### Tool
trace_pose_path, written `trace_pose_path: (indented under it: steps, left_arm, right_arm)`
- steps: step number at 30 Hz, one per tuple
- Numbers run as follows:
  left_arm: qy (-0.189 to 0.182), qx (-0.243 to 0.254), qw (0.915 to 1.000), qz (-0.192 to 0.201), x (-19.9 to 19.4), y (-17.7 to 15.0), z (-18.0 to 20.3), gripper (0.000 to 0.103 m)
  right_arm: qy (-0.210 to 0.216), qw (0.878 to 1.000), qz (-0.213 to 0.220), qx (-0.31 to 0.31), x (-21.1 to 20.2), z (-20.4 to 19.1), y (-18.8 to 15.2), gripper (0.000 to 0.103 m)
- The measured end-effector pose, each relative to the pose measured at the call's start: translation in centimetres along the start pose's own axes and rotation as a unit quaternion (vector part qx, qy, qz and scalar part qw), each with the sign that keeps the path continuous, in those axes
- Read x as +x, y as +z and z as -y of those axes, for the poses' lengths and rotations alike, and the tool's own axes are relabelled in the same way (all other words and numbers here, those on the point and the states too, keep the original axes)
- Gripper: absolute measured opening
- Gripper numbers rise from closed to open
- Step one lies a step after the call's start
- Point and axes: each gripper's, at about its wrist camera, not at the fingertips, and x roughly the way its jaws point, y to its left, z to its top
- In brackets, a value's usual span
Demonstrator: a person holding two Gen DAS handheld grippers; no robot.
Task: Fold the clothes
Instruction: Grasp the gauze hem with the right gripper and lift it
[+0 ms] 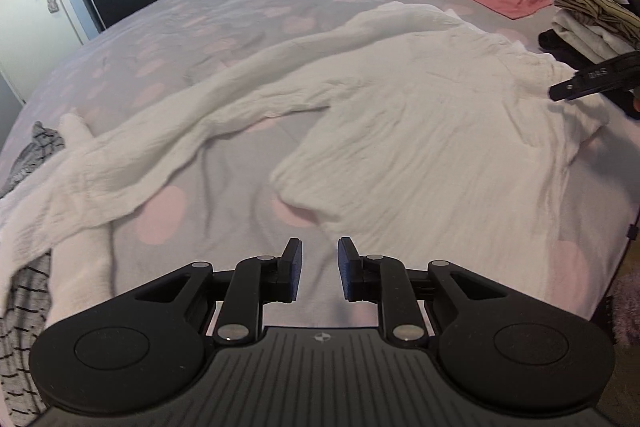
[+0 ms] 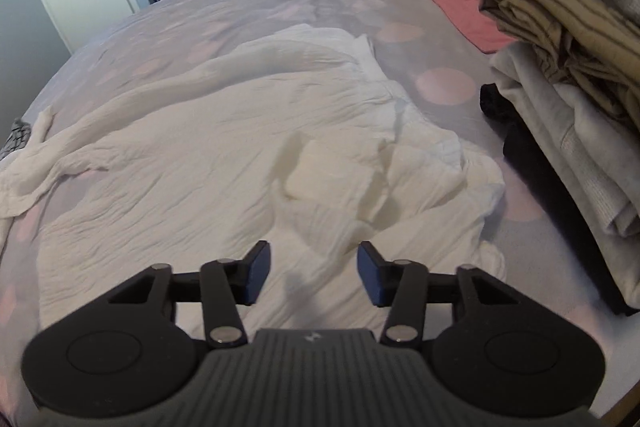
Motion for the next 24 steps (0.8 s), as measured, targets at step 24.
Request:
trace_pose_path:
  steps: [24]
  left_arm:
    - [-0.063, 0.013, 0.9978, 0.015, -0.6, 0.3, 2.5, 0.025]
  right_arm:
    - [0.247, 0.911, -0.125, -0.306, -3.4, -16.7, -11.3, 0.008]
